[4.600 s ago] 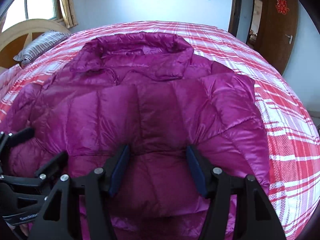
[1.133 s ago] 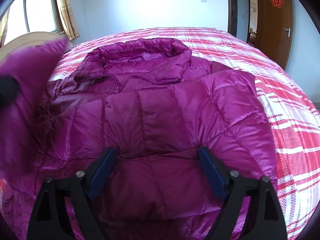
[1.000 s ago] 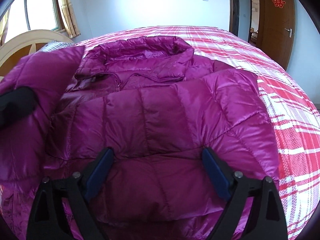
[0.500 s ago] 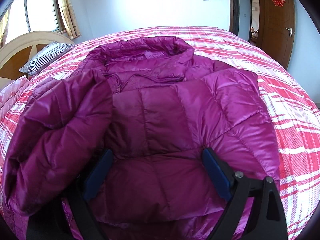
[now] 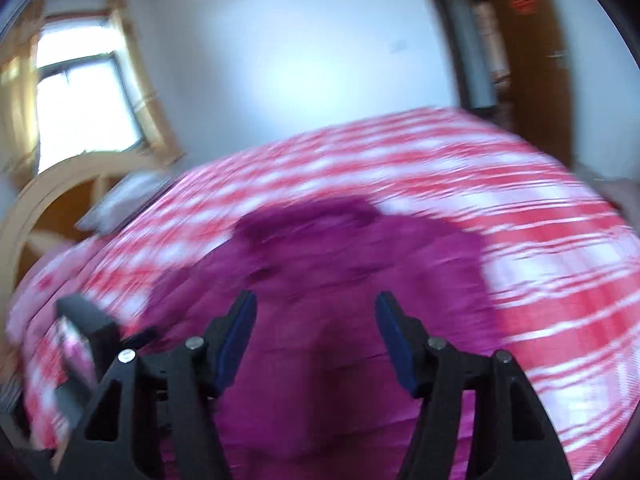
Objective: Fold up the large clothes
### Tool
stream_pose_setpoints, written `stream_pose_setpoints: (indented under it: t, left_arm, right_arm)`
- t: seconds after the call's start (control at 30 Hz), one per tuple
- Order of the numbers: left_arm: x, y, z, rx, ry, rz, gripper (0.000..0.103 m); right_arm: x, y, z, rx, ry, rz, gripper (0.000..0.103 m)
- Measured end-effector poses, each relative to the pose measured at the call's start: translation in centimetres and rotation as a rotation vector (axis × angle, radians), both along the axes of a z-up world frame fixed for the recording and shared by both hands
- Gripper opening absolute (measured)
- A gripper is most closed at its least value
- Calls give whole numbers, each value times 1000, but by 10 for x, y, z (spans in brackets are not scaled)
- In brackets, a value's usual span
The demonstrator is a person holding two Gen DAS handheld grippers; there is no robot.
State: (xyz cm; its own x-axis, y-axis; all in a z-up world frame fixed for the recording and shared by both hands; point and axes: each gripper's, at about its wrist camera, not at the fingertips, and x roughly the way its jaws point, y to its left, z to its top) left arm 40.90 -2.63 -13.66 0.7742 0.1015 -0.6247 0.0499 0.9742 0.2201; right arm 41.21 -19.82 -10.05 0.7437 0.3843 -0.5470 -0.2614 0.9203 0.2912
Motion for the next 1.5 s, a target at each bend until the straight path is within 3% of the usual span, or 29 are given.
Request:
stream_pose_setpoints:
  t: [0.17,0.33,0.43,0.63,0.73,0.87,1.03,1.17,1.27,1.4,1.5]
  left_arm:
    - [6,42,20,-12,-61,90,87]
    - [46,70,-9,59,54,195,87]
    - [52,79,-23,15,85,207,87]
    - [53,77,-32,13,102,208,88]
    - [56,87,-34,-45,120,216,91]
    - [51,103,-21,-113,92,236,91]
    - [37,109,24,-211,-29,273,91]
    - [40,74,36,-192,-53,181,91]
    - [48,50,26,-185,-28,122,91]
    - [64,42,5,-291,82,69,91]
    - [73,38,-20,-221,161,100,91]
  right_arm:
    - [19,30,-42,-86,83,55,53]
    - [15,22,-63,-128,97,38,53]
    - [18,29,-66,-153,86,42,53]
    - [23,36,-76,-184,122,40,53]
    - [24,36,-78,-191,132,36,53]
    - [25,39,-81,-205,132,32,53]
    - [23,45,-83,-245,120,23,53]
    - [23,46,-84,-257,115,20,53]
    - [23,45,-83,-248,114,20,53]
    - [23,43,-84,-235,111,21,53]
    - [22,43,-84,-228,111,22,53]
